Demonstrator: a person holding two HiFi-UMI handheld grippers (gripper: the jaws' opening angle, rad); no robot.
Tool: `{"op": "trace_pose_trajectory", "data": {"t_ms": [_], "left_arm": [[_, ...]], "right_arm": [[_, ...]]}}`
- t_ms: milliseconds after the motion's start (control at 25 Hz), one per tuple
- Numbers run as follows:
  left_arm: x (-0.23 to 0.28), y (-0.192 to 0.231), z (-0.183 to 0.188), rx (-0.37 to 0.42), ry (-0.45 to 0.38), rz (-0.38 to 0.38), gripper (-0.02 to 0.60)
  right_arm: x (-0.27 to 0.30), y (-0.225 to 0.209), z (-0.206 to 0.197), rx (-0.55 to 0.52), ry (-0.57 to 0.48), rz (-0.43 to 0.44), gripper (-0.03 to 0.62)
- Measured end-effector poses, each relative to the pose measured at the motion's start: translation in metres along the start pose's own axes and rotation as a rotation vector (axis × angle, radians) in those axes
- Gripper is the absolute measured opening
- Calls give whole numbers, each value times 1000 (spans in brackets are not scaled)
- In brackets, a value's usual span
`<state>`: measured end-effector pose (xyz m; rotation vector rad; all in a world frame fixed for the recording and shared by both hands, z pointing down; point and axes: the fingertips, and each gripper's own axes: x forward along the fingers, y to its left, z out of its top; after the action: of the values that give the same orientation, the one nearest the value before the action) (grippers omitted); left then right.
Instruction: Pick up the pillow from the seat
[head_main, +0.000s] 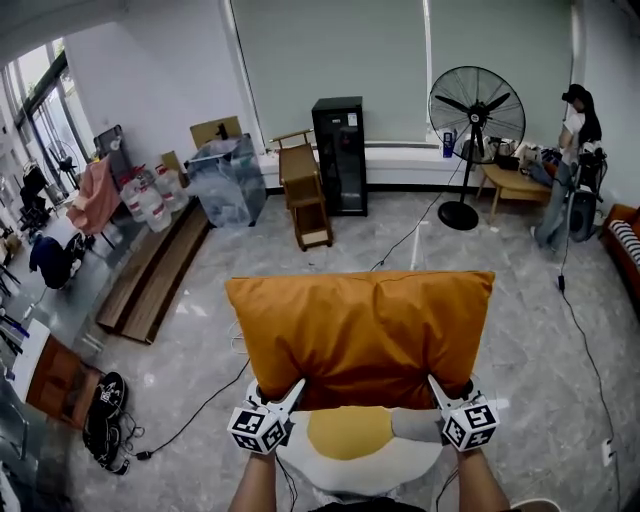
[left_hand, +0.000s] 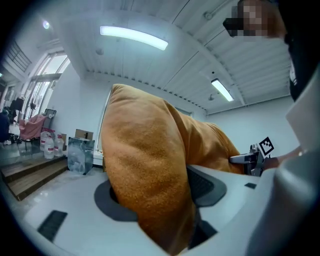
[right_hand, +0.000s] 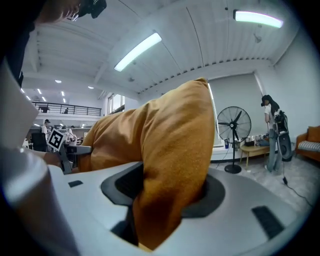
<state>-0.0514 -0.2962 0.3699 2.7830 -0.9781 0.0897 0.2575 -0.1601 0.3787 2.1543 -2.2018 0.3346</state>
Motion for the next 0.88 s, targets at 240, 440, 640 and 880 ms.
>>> {"op": "trace_pose_trajectory", "data": {"t_ms": [240, 440, 640, 880], "left_arm": [[-11, -7, 48, 34, -105, -25, 301], [-4, -13, 81, 69, -163, -43, 305], [-5, -13, 90, 85, -171, -64, 304], [-7, -15, 89, 79, -171, -73, 302]], "right_arm": [[-14, 11, 53, -51, -112, -20, 230], [-18, 9, 86, -70, -174, -33, 230], [-17, 14, 99, -84, -193, -39, 228], [-17, 15, 97, -86, -184, -52, 209]]}}
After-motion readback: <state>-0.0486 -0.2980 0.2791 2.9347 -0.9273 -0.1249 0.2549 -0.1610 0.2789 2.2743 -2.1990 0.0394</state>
